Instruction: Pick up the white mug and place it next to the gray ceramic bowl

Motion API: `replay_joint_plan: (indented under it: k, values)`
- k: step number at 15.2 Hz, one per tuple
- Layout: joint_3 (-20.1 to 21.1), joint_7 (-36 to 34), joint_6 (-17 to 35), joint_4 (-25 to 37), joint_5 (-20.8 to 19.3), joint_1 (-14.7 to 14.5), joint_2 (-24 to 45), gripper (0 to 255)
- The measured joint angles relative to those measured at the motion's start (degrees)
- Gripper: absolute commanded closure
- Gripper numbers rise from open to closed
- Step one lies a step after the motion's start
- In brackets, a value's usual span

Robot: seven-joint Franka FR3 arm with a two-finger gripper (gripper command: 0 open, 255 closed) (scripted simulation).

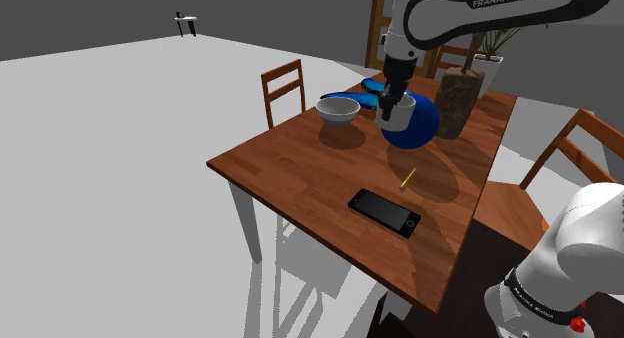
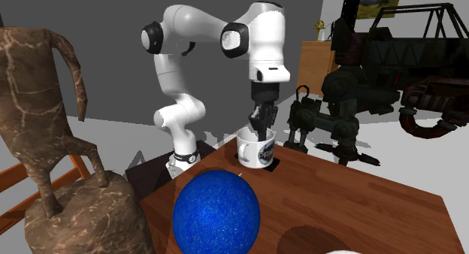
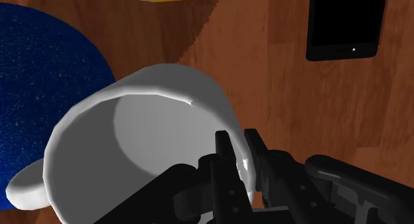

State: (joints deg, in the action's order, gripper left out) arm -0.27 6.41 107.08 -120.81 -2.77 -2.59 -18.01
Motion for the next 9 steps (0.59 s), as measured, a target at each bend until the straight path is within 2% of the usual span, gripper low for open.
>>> replay_joint_plan:
  k: [9]
  values:
    - [1.4,-2.3,-1.8,22.2,-0.1,-1.0,20.6,255]
